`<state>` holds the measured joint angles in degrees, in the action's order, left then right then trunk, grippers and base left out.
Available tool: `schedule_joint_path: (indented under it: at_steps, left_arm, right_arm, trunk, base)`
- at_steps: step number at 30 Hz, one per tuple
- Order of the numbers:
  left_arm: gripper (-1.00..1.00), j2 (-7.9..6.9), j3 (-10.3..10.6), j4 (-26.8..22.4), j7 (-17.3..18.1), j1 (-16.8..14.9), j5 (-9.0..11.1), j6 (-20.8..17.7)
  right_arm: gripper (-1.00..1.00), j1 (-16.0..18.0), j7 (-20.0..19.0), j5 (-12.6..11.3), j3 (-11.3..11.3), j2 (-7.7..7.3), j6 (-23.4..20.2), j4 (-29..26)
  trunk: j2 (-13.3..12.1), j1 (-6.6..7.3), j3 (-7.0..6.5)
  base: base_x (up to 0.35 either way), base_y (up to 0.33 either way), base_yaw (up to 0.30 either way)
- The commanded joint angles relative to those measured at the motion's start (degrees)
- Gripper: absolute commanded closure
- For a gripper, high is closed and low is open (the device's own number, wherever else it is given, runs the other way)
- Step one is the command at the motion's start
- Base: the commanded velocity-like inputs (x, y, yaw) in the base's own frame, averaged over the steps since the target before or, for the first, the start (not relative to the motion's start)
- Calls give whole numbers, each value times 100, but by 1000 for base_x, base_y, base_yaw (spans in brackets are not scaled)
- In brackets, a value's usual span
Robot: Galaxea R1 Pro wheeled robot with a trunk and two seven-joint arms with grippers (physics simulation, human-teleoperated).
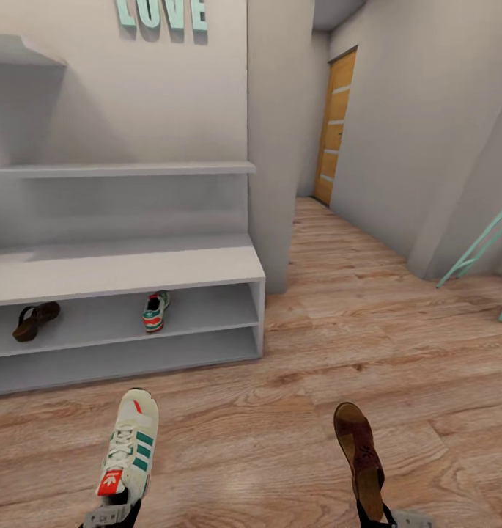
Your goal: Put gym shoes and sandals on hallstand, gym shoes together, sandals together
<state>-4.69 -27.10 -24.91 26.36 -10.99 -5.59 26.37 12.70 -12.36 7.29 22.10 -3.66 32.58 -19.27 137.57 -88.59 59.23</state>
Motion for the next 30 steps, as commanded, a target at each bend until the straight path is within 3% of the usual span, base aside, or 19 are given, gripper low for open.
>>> schedule_joint_path:
  at_steps: [1, 6, 10, 15, 21, 30]
  left_arm:
    - [100, -29, -82, 37, 33, 27, -25, 61]
    - [100, -57, -178, 204, 116, 193, 8, 210]
    - [100, -52, -154, 337, 102, 326, -5, 316]
    - [100, -44, -141, 257, 15, 332, -30, 279]
    - [100, 58, -113, 247, -148, 136, -90, 177]
    - [100, 334, -44, 236, -429, -155, -416, -85]
  right_arm:
    - [100, 5, 11, 68, 37, 36, -3, -18]
    - [100, 5, 11, 90, -36, 118, 86, 53]
    - [100, 5, 20, 83, -46, -13, 90, 26]
    - [100, 5, 23, 80, -41, -61, 93, 17]
    - [100, 5, 21, 65, 192, -241, 80, -7]
    - [100, 5, 17, 63, 592, -536, -7, -304]
  trunk:
    - [2, 1, 5]
    - [2, 1, 5]
    - [2, 1, 5]
    - [2, 1, 5]
    - [2, 1, 5]
    - [2, 1, 5]
  base:
    - [0, 0, 0]
    - [0, 0, 0]
    - [0, 0, 0]
    - [0, 0, 0]
    - [0, 0, 0]
    - [0, 0, 0]
